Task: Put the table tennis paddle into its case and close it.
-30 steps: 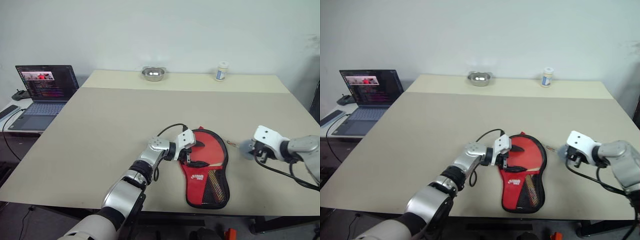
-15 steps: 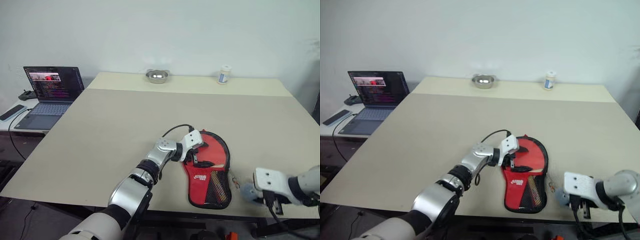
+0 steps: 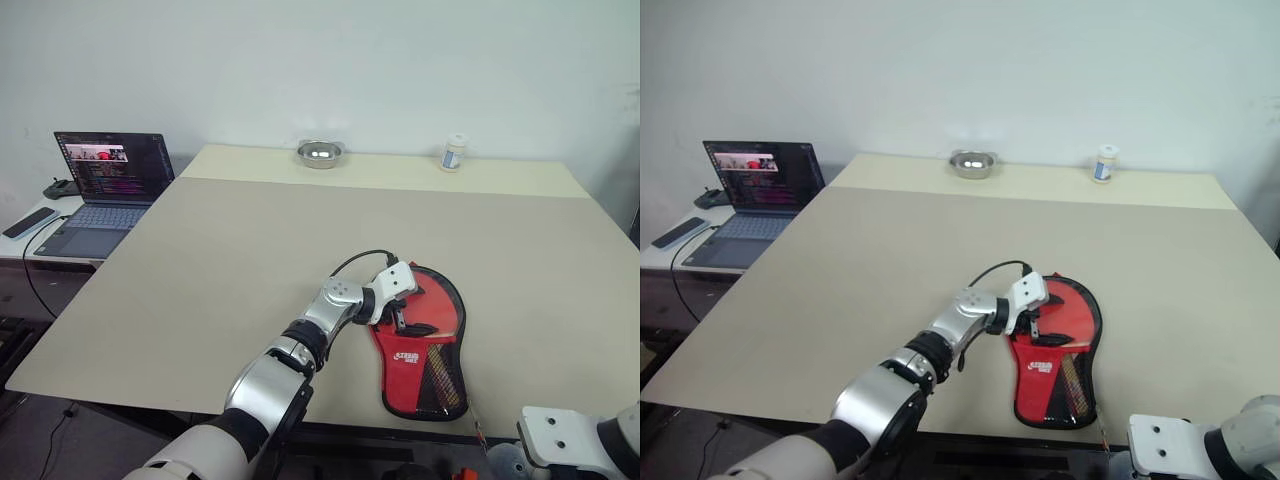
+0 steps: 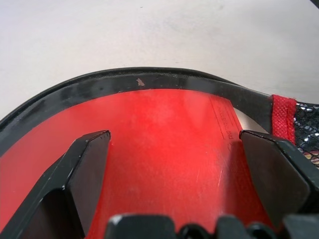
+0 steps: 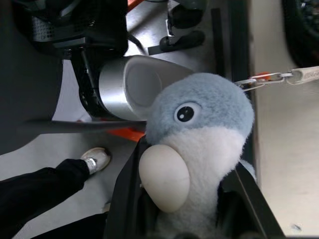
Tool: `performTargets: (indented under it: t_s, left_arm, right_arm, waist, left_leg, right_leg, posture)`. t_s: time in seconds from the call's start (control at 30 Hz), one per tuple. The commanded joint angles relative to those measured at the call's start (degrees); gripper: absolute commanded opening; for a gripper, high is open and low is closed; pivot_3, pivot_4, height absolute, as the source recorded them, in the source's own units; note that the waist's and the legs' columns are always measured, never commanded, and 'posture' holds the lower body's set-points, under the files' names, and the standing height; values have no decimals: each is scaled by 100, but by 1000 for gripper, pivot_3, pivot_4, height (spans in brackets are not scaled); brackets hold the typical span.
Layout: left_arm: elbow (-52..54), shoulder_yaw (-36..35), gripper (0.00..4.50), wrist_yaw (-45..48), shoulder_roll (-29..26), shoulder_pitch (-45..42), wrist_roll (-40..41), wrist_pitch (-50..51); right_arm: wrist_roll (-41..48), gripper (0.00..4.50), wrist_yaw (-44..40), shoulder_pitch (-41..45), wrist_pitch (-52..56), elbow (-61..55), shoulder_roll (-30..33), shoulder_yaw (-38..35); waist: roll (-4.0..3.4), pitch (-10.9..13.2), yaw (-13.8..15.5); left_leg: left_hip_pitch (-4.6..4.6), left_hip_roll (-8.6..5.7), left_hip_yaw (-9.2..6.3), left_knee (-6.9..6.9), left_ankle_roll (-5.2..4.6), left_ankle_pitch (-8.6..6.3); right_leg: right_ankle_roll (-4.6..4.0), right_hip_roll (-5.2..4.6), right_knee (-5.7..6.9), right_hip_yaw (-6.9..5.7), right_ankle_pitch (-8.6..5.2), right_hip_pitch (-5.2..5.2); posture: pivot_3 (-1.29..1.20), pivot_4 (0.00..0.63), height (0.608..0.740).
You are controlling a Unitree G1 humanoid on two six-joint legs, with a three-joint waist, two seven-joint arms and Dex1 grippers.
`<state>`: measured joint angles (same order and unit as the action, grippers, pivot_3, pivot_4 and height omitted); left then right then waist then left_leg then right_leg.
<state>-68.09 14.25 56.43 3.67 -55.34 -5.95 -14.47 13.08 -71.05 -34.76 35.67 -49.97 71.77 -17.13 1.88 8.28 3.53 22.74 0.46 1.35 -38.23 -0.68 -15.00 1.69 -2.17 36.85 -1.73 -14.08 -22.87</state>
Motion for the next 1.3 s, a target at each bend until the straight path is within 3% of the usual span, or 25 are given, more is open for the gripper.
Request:
performTargets:
  t_s: [0.03, 0.17, 0.2, 0.37, 0.5, 0.7, 0.9, 1.1, 1.3]
  left_arm:
    - [-333, 220, 4500, -86, -1, 141, -355, 90]
    - [-318, 219, 4500, -65, -16, 158, -354, 62]
    - [-311, 220, 4500, -55, -24, 168, -353, 55]
    - [-272, 234, 4500, -18, -54, 219, -368, 6]
    - [-242, 212, 4500, -13, -54, 221, -341, 5]
    - [-6, -78, 4500, 98, -105, 148, -29, 23]
    - [1168, -633, 4500, 707, -843, 157, 627, 274]
    - [3442, -978, 4500, 960, -1835, 869, 1185, 1386]
    - [5577, -1273, 4500, 484, -2588, 1945, 1534, 2596]
  right_arm:
    - [131, 673, -8, 321, -5, 102, -13, 348]
    - [202, 672, -82, 569, 21, 309, 11, 405]
    - [271, 1406, -170, 570, 39, 340, 28, 343]
    - [770, 3011, -401, 884, 283, 521, 7, 76]
    - [1286, 4452, -342, 1832, 609, 957, -9, 57]
    - [1368, 4487, 47, 3792, 691, 2234, -317, 822]
    - [855, 4487, 807, 5513, -76, 3911, -1772, 1629]
    - [271, 4487, 1573, 6545, -1602, 6025, -3320, 1824]
    - [169, 4487, 1367, 7402, -2461, 8231, -3723, 1671]
  waist:
    - [1, 1, -26]
    - [0, 1, -34]
    - [0, 1, -39]
    - [3, 3, -60]
    - [3, 4, -89]
    - [5, 11, -142]
    - [-10, 71, -304]
    - [-54, 111, -357]
    - [-76, 126, -336]
  left_leg:
    - [-5, 1, -8, 0, 0, 0]
    - [-15, 2, -36, 0, 1, 0]
    - [-15, 2, -40, 1, 1, 0]
    - [-27, 2, -51, 0, 1, 0]
    - [-38, 3, -52, 0, 1, 0]
    - [-43, 6, -56, 2, 2, 1]
    - [-16, 13, -55, 9, 2, 2]
    - [27, 19, -47, 18, 4, 6]
    - [29, 12, -36, 18, 4, 6]
  right_leg:
    - [-1, -1, -3, -11, -1, 10]
    - [-5, -5, -9, -39, -4, 33]
    - [-6, -5, -9, -42, -4, 35]
    - [-6, -5, -11, -46, -4, 54]
    - [-6, -8, -9, -47, -4, 61]
    - [-9, -36, -8, -47, -5, 64]
    - [-22, -17, 5, -38, -8, 29]
    - [-65, 0, 35, -28, 18, -38]
    - [-66, -3, 27, -22, 18, -38]
  posture:
    - [0, 150, 740]
    - [0, 150, 740]
    - [0, 150, 740]
    - [0, 150, 740]
    - [0, 150, 740]
    - [0, 150, 740]
    - [0, 150, 740]
    - [0, 150, 740]
    - [0, 150, 740]
